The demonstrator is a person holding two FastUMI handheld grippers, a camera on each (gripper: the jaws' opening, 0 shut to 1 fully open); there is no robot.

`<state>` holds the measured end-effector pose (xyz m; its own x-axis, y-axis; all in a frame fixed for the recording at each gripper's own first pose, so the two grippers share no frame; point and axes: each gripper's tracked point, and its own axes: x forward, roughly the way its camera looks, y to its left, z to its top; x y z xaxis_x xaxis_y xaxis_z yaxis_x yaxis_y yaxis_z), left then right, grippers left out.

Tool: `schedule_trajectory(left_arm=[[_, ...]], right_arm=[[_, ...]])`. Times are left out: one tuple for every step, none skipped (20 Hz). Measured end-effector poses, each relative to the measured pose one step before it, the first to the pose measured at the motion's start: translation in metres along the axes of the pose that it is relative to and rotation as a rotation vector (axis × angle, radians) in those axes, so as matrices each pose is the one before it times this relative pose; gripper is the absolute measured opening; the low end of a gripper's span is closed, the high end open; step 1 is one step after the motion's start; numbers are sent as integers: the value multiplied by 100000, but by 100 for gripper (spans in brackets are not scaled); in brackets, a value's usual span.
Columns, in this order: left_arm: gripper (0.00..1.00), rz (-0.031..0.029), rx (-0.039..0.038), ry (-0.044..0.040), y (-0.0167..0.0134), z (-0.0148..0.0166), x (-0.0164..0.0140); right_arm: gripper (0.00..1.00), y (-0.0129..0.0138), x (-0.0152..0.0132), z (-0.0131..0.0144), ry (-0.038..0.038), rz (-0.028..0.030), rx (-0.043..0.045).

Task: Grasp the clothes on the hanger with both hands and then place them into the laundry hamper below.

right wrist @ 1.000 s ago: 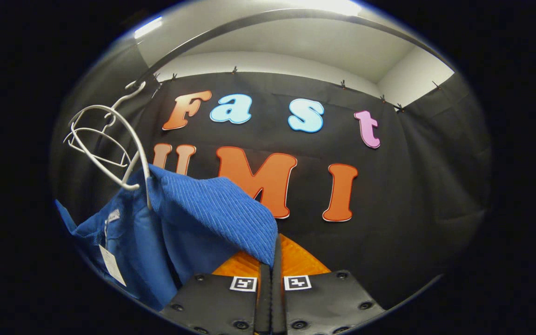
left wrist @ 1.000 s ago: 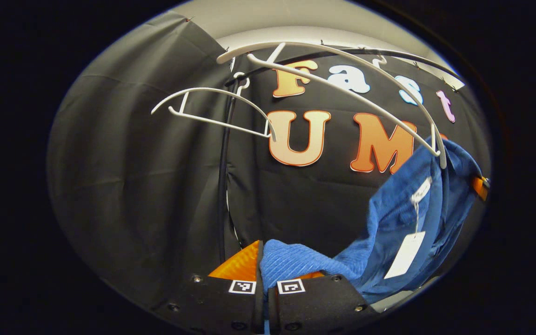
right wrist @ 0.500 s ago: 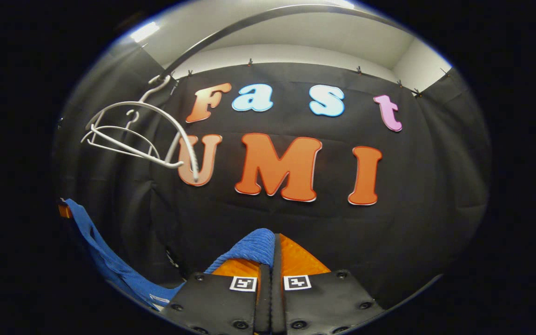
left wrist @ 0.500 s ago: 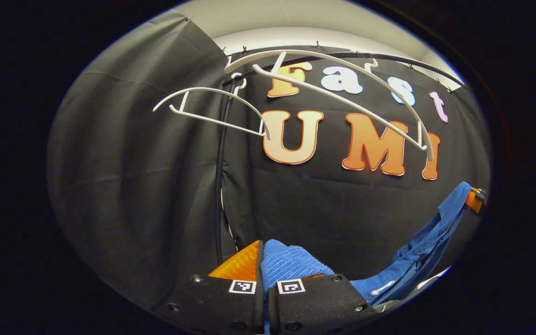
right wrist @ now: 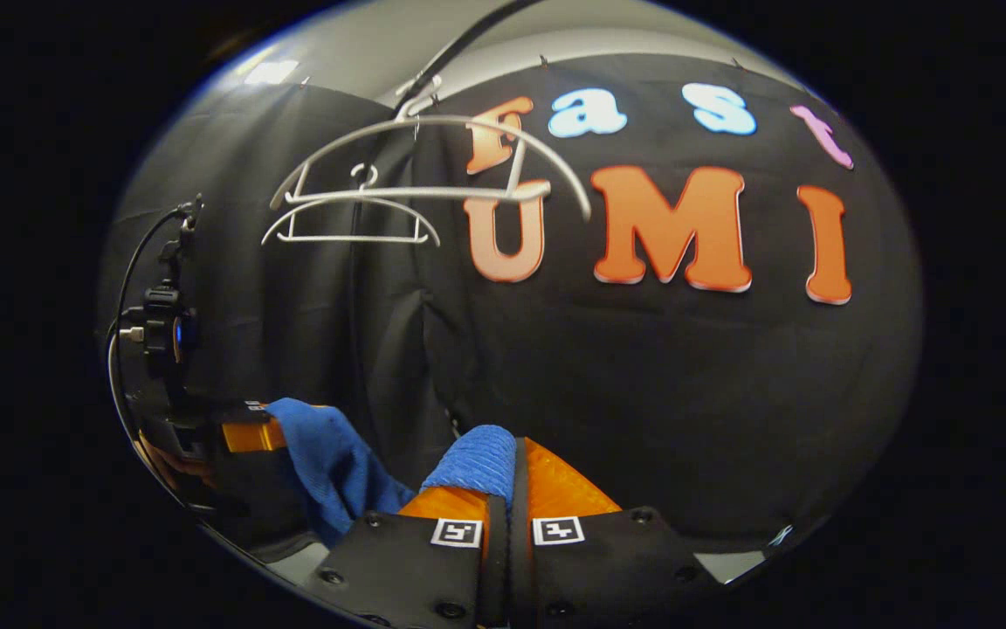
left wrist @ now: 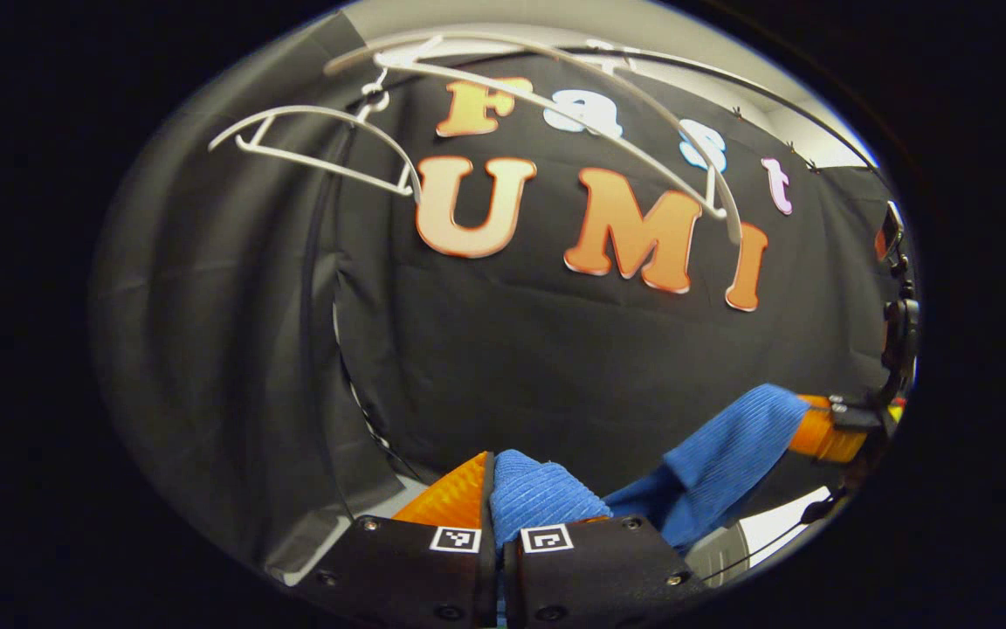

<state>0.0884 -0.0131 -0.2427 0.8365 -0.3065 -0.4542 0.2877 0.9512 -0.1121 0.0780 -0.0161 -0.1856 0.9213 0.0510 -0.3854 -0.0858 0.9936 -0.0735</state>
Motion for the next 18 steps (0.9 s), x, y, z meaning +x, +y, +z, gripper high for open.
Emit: schedule_trajectory(left_arm=[[4, -1901, -1958, 4432, -675, -1895, 458], [4, -902, -1965, 4231, -380, -1851, 537], [4, -112, -2210, 3949, -61, -1743, 750], [4, -9, -2138, 4798, -12, -1987, 611], [2, 493, -2156, 5582, 36, -2406, 583], [4, 620, -1885, 7385, 201, -2397, 492], [4, 488, -2347, 5392, 208, -2059, 401], [3, 800, -2557, 3672, 224, -1814, 204], [5, 275, -2680, 3319, 156, -1391, 528], [6, 205, -2487, 3286, 143, -1176, 360], [6, 447, -2054, 3134, 182, -1032, 812], [7, 602, -1410, 2999, 259, -1248, 260], [7, 2108, -290, 2480, 541, -1518, 563], [14, 1826, -114, 1782, 360, -934, 279], [20, 1457, -389, 1487, 356, -834, 34], [27, 278, -436, 909, 227, -440, -53], [41, 276, -470, 674, -23, -335, -406], [61, 1347, -178, 552, 209, -459, -183]], right_arm=[[8, 204, 761, -2386, 5929, 214, 2245], [8, 258, 1110, -2253, 6111, 98, 1676], [8, -36, 1053, -2196, 5874, -283, 1313], [8, 126, 521, -2184, 5996, -249, 946], [9, -110, 819, -1879, 6046, -1728, 1164], [9, -167, 193, -1249, 3802, -827, 2266], [9, 147, 451, -1313, 3913, 436, 1722], [9, 406, 620, -1132, 3907, 148, 1293], [10, 34, 457, -1269, 3895, -132, 638], [9, -237, 544, -1346, 3340, -192, 463], [9, -32, 336, -1004, 3117, -94, 503], [9, -150, 568, -1001, 3075, -218, 538], [9, -150, 605, -1008, 3163, -524, 688], [11, -86, 479, -1299, 3426, -75, 1207], [5, -20, -237, -629, 2677, 235, 1107], [19, 324, 391, -121, 279, 1034, 1683], [34, 116, -59, -175, 429, 345, 897], [36, -33, 39, -494, 96, 604, 316]])
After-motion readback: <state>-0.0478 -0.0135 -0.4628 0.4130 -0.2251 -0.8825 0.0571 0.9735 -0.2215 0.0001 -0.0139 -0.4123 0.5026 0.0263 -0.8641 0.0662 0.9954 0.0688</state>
